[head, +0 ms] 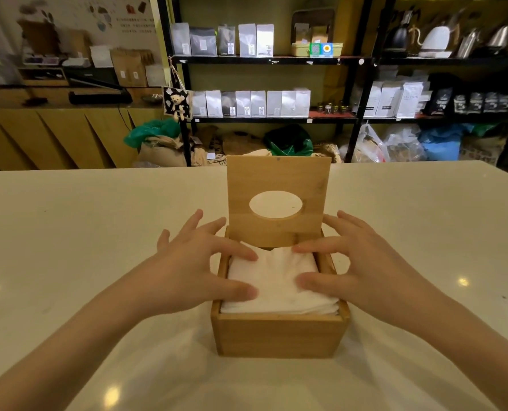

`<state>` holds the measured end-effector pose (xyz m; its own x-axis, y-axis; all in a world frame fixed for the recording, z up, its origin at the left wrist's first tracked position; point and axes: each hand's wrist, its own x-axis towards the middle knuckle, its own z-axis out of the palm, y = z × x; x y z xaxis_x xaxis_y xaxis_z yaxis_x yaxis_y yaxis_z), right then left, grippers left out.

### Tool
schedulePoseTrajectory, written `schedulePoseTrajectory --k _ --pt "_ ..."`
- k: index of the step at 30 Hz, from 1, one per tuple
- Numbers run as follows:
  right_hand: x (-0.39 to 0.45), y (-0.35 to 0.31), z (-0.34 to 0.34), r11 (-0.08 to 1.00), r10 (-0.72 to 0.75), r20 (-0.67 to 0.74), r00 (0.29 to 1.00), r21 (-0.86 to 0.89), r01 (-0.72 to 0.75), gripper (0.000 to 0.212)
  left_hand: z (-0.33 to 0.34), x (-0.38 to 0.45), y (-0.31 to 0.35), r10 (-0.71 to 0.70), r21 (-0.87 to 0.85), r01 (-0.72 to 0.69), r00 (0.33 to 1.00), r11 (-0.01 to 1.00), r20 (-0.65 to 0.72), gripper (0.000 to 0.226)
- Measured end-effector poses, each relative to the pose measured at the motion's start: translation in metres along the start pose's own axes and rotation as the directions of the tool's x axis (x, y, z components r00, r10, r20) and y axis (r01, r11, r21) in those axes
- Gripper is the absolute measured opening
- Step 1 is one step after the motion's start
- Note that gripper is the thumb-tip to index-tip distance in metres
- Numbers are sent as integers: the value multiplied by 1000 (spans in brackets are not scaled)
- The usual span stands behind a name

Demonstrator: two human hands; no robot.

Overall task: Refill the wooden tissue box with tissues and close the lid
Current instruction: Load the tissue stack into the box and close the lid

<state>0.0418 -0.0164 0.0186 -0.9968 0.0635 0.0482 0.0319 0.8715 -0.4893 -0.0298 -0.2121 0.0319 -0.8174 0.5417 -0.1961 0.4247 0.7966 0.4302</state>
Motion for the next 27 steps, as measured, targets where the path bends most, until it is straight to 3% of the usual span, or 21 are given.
schedulePoseTrajectory --k 7,12,23,27 --pt "2 -2 -12 981 57 220 974 -195 -13 67 1 2 9 -62 330 68 998 941 -29 63" --pt "2 -9 -19 942 54 286 957 -333 47 58 0 0 16 -82 486 90 996 869 -38 64" --pt "8 -19 -12 854 184 323 928 -520 12 55 0 9 15 -140 501 114 990 858 16 65" --pt "10 -21 -13 835 196 316 928 -551 11 57 4 8 22 -107 578 92 994 811 -8 65"
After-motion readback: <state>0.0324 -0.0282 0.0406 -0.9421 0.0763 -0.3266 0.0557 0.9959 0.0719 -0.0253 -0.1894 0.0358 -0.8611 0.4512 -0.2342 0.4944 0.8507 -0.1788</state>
